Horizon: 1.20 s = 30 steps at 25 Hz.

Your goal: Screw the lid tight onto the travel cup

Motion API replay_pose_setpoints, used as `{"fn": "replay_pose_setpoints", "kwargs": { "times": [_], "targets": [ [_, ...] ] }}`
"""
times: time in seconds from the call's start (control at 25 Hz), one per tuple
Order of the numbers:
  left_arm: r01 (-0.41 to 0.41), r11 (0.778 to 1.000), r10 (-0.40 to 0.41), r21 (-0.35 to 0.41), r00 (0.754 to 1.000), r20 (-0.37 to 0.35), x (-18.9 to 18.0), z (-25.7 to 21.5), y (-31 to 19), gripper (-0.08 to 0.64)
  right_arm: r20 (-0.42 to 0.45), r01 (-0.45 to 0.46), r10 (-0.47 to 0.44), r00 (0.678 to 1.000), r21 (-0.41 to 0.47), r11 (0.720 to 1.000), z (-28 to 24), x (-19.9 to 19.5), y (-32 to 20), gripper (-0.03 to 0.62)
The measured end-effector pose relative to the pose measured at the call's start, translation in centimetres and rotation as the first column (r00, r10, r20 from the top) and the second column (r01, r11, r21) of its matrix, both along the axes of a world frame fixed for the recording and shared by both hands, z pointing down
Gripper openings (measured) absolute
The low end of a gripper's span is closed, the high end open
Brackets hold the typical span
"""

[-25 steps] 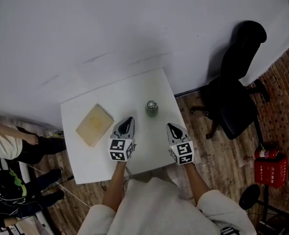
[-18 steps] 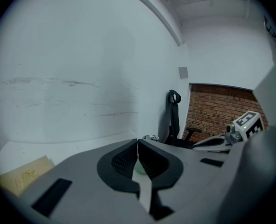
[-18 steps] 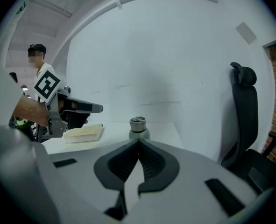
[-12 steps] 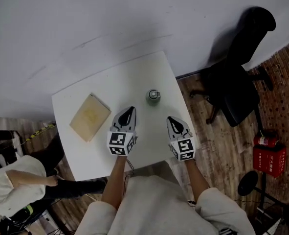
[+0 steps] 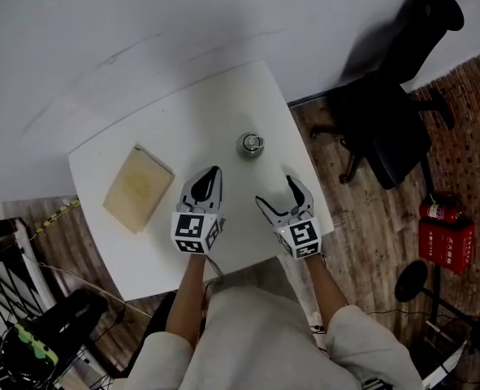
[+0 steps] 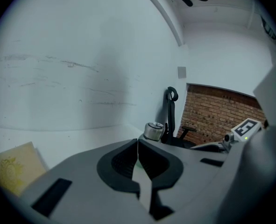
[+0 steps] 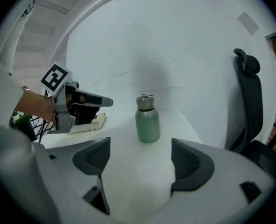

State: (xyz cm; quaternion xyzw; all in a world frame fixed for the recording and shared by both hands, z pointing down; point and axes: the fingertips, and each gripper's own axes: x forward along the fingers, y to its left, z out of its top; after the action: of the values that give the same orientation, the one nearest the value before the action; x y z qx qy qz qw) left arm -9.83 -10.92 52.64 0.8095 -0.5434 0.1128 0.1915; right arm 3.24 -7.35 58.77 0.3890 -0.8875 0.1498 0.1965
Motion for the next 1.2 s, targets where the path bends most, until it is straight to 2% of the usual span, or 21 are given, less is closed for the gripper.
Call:
{"fn": "replay_pose_setpoints", "kwargs": {
  "times": [0.12,0.76,1.2],
  "targets": [
    [-0.006,1.000,0.006,0.002,1.000,-0.004,0.1,0.2,-0.2,0.009,-0.029,0.029,-0.029,0.999,0.003,1.000,0.9,-0.8,-0.5,0.422],
    [-0.013,1.000,0.013,-0.004,1.000,-0.005,0.4,1.1,-1.0,0.009,-0.037,0.056,-0.056,0.998,0.013,0.998,2.4,-4.8,-7.3,0.422],
    [-0.018,1.000,0.018,-0.012,1.000,-0.008,0.2,1.5,-1.3,0.009,-0.036,0.066,-0.065,0.997,0.007,0.998,3.3,-6.8,-9.8,0.420]
  ]
}}
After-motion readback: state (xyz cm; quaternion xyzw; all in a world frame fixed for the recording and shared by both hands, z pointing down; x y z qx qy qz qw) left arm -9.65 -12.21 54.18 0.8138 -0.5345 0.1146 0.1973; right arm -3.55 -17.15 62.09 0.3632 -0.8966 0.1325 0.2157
